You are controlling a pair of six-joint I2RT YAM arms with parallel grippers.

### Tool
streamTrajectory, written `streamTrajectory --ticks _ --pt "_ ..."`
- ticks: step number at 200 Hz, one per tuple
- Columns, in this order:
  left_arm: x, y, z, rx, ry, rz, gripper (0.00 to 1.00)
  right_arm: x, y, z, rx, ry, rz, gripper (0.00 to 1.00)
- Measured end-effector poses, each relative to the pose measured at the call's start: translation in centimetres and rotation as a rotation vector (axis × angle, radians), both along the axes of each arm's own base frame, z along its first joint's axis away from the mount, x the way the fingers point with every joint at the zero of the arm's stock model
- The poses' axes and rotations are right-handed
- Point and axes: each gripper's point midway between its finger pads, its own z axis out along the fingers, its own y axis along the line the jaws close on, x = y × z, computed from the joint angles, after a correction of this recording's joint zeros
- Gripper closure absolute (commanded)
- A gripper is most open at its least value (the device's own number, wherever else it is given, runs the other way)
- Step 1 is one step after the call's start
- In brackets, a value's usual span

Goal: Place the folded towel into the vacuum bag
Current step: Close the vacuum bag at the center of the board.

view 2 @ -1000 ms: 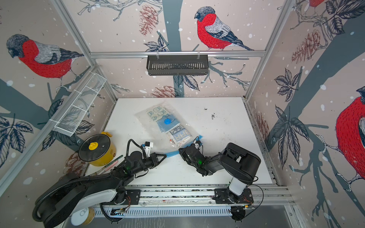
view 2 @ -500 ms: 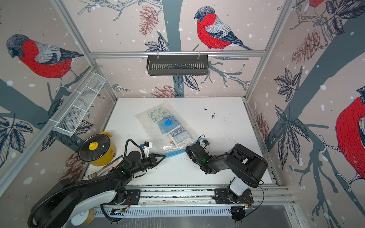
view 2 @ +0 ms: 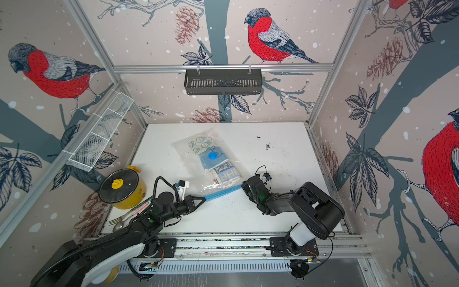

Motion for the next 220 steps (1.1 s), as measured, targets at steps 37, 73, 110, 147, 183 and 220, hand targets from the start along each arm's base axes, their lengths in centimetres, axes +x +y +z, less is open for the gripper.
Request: streamTrajectory --ticks 37,73,110,147,183,220 --pt "-0.2 0.6 0.3 0.0 -0.025 0.019 1.0 0.7 -1.6 -0.1 -0.038 -0.003 -0.018 1.0" --pt "-0.2 1.3 0.4 0.016 -0.045 0.045 1.0 1.2 -2.9 -0.4 -0.074 -0.001 -0.031 1.0" --pt "-0.3 1.4 -0.3 0.032 -0.025 0.047 1.0 1.6 -3.0 -0.5 -0.096 -0.011 -0.019 1.0" --pt "-0.3 1.5 -0.5 0.039 -0.017 0.049 1.0 1.9 -3.2 -0.5 -0.094 -0.019 -0.015 1.0" --pt "-0.1 1.6 -0.5 0.045 -0.01 0.054 1.0 1.9 -3.2 -0.4 -0.088 -0.029 0.013 1.0" --pt "0.3 1.7 -0.5 0.061 -0.007 0.068 1.0 1.4 -3.1 0.2 -0.137 -0.046 0.069 0.96"
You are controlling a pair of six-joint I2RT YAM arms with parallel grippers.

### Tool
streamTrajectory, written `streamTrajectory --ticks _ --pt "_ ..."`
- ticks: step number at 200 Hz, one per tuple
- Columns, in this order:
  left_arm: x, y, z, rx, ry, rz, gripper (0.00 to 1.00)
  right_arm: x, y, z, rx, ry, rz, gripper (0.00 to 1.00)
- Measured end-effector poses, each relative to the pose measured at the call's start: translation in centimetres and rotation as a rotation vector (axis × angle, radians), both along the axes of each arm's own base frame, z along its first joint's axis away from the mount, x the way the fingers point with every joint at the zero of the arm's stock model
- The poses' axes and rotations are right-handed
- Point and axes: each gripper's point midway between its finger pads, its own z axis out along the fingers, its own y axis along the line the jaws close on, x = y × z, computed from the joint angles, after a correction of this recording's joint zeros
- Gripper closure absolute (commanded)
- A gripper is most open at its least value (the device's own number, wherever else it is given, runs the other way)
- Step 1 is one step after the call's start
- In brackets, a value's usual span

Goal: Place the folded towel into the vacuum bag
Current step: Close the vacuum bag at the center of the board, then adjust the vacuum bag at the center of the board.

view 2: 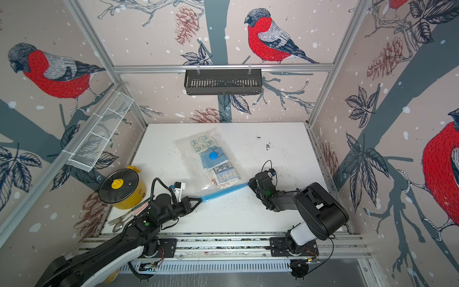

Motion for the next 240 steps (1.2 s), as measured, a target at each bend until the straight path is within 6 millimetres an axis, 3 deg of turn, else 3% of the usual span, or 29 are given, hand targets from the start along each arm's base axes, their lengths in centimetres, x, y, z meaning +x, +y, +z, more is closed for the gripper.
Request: streamTrajectory --ticks 11,20,35,53,69,92,112,133,155,200,231,240 --pt "0.3 0.0 0.2 0.005 -0.004 0.008 1.0 -0.1 0.0 0.4 -0.019 -0.013 0.018 0.88" --pt "0.5 0.1 0.3 0.014 -0.009 0.012 1.0 -0.3 0.0 0.7 -0.034 -0.022 0.033 0.74" --pt "0.8 0.2 0.5 0.03 -0.014 0.022 0.8 -0.6 -0.1 1.4 -0.058 -0.038 0.057 0.56" --pt "1.5 0.6 0.7 0.052 -0.022 0.043 0.48 -1.0 -0.2 2.6 -0.078 -0.064 0.094 0.43" --pt "2.1 1.2 1.0 0.065 -0.025 0.068 0.29 -1.4 -0.4 4.0 -0.092 -0.092 0.118 0.33" --pt "3.4 2.8 1.2 0.101 -0.026 0.125 0.16 -1.1 -0.6 6.4 -0.117 -0.144 0.155 0.17" --pt "4.8 4.6 1.6 0.131 -0.023 0.183 0.14 -0.2 -0.4 8.5 -0.153 -0.196 0.208 0.05" --pt "6.3 6.1 1.5 0.162 -0.006 0.225 0.14 2.1 0.4 10.6 -0.193 -0.238 0.285 0.02" --pt "7.2 7.4 0.3 0.179 0.059 0.269 0.14 4.8 1.9 10.8 -0.227 -0.242 0.392 0.02" --pt "9.9 7.3 0.9 0.142 0.044 0.295 0.14 9.5 5.7 5.8 -0.254 -0.143 0.6 0.08" --pt "11.6 6.5 0.8 0.114 0.079 0.29 0.14 10.2 8.0 2.0 -0.214 -0.072 0.699 0.17" --pt "12.2 6.3 1.1 0.108 0.078 0.282 0.14 10.4 8.8 1.9 -0.205 -0.083 0.729 0.2"
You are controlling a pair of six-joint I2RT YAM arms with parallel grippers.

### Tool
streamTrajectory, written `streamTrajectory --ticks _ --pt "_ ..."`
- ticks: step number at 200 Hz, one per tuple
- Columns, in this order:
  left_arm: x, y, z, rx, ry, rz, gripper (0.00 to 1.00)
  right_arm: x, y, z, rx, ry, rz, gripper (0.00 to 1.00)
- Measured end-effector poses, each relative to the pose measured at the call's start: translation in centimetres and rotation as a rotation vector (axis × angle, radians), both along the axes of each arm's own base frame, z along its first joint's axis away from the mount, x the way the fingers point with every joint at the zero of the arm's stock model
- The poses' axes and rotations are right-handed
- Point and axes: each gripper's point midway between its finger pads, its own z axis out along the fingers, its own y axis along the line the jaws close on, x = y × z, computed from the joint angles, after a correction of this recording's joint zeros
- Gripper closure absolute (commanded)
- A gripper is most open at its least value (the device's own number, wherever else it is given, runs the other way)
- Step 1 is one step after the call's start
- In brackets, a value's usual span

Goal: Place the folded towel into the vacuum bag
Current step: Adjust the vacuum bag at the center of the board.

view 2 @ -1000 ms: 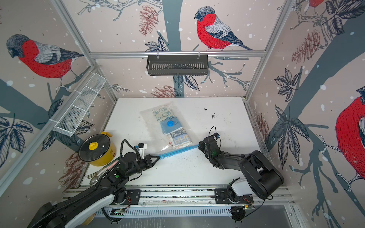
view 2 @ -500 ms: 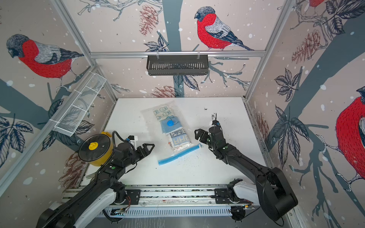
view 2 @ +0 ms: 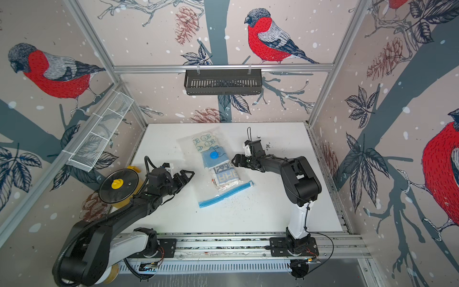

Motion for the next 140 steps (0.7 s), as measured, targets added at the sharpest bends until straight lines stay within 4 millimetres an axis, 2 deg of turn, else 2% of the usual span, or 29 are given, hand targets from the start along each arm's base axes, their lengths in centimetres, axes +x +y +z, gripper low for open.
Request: streamTrajectory --ticks 21,38,65,82,97,140 --pt "0.7 -0.5 0.0 -0.012 0.009 -0.02 0.14 -0.2 1.7 -0.4 0.013 -0.012 0.06 0.34" --pt "1.0 -0.6 0.0 -0.014 0.018 -0.02 0.14 -0.2 2.0 -0.7 0.021 -0.01 0.069 0.5" --pt "2.1 -0.8 1.2 -0.006 -0.003 -0.019 0.13 -0.5 1.5 -1.4 0.018 0.007 0.046 0.77" --pt "2.7 -0.8 2.0 0.008 -0.023 -0.025 0.13 -0.9 0.5 -1.7 0.012 0.021 0.019 0.92" --pt "3.0 -0.6 2.5 0.027 -0.036 -0.018 0.13 -1.3 -0.6 -1.8 0.012 0.039 -0.018 0.99" --pt "3.9 -0.1 4.3 0.076 -0.085 -0.007 0.12 -1.2 -4.6 -1.5 -0.033 0.033 -0.144 1.0"
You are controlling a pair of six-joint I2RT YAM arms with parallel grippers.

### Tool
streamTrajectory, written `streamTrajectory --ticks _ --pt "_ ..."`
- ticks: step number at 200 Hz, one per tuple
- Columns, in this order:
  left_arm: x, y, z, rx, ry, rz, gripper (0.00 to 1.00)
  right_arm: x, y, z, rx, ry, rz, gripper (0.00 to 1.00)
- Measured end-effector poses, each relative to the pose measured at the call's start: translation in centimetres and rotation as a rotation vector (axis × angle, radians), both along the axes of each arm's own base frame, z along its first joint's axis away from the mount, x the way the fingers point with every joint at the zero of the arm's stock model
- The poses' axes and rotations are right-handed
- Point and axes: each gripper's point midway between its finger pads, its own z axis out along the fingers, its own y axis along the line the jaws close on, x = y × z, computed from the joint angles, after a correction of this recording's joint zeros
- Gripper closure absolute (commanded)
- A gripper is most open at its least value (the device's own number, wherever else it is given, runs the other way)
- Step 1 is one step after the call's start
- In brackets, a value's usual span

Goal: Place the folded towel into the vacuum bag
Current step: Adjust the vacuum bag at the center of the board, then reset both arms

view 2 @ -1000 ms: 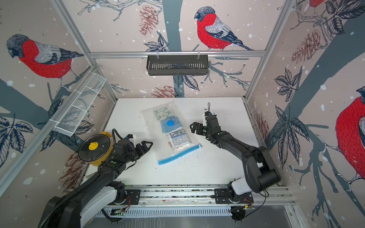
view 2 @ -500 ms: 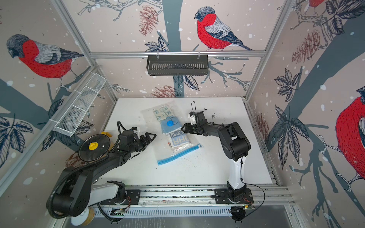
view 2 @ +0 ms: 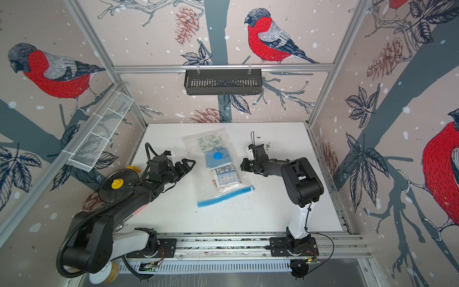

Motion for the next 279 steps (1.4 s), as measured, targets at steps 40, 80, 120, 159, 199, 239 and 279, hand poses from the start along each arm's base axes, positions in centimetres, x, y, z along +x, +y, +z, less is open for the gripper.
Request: streamTrajectory --ticks 40,80,120,159,199,239,279 --pt "1.1 1.0 2.5 0.081 -0.071 0.027 0.09 -0.9 -5.7 0.2 -0.076 0.021 -0.199 1.0" --pt "1.4 2.6 4.9 0.163 -0.142 0.091 0.07 -3.2 -8.0 0.5 -0.135 0.042 -0.314 1.0" --pt "1.7 4.6 6.7 0.254 -0.202 0.171 0.06 -5.2 -2.7 1.7 -0.144 0.03 -0.212 0.93" --pt "2.1 5.8 7.5 0.321 -0.237 0.213 0.04 -4.4 -2.6 4.1 -0.166 0.001 -0.251 0.61" --pt "2.0 7.4 9.1 0.421 -0.306 0.265 0.04 -1.3 -9.2 12.0 -0.163 -0.167 -0.437 0.37" --pt "1.7 10.1 8.2 0.59 -0.402 0.354 0.04 -1.4 -16.2 19.7 -0.292 -0.531 -0.615 0.03" --pt "1.4 12.2 3.5 0.806 -0.381 0.369 0.04 -3.5 -24.1 20.8 -0.529 -0.716 -0.862 0.01"
